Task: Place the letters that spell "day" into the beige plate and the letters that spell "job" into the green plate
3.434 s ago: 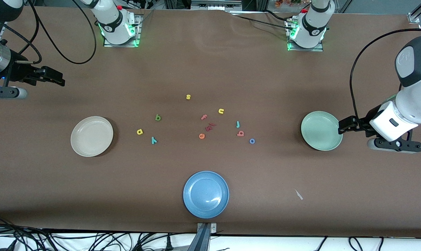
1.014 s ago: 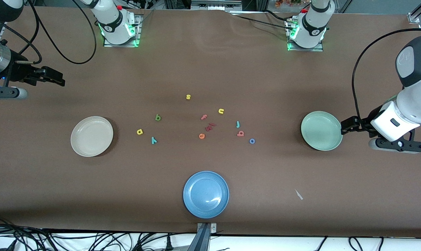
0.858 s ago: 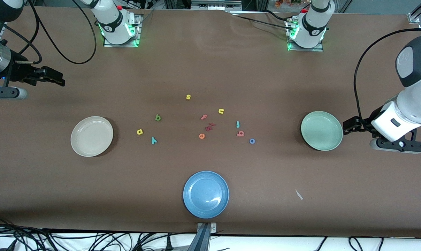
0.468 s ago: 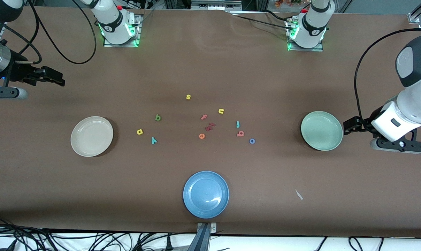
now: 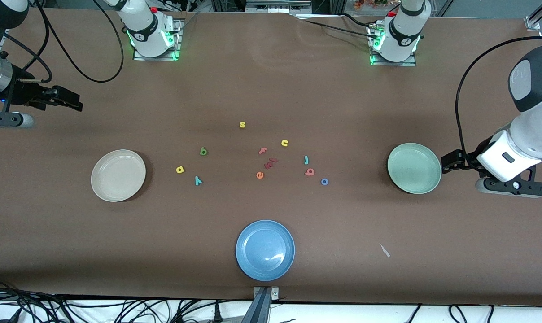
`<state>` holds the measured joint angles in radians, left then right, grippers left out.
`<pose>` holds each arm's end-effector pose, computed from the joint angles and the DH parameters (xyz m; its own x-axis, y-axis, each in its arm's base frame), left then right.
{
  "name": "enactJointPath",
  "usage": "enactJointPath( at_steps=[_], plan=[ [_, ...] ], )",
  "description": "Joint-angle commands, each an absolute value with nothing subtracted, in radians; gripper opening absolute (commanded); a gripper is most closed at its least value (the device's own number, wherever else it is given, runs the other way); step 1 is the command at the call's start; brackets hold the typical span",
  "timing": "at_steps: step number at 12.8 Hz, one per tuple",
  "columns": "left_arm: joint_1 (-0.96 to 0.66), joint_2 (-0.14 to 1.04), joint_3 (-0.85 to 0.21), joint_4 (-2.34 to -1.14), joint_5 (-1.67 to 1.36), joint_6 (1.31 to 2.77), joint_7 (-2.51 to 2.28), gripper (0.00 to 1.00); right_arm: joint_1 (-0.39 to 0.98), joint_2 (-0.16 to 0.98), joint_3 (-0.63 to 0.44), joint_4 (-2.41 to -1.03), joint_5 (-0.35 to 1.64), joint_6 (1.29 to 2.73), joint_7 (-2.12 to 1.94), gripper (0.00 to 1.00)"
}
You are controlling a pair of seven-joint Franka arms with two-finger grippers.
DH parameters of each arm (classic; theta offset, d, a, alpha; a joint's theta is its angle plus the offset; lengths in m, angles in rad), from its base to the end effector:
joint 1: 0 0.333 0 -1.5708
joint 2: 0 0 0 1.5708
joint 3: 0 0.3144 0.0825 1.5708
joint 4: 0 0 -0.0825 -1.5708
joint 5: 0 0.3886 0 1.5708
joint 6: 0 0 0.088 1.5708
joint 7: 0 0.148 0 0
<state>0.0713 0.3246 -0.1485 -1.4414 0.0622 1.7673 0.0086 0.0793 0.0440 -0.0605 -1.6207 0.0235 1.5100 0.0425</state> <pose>0.6629 -0.0320 0.4643 0.9959 -0.0900 0.0047 -0.0899 -0.9959 -0.0139 0.5548 0.0146 0.5295 0.9877 -0.0228 -0.1547 -0.0253 -0.9996 -0.0142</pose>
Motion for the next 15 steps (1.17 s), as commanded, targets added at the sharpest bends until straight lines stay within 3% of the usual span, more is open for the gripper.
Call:
enactJointPath(
  at_steps=[1, 15],
  plan=[
    [0.071, 0.319, -0.15, -1.431, 0.075, 1.758, 0.026, 1.0, 0.075, 0.041, -0.058, -1.62, 0.015, 1.502, 0.052, 1.0],
    [0.066, 0.327, -0.152, -1.391, 0.081, 1.758, 0.028, 1.0, 0.075, 0.046, -0.058, -1.62, 0.015, 1.505, 0.052, 1.0]
  ],
)
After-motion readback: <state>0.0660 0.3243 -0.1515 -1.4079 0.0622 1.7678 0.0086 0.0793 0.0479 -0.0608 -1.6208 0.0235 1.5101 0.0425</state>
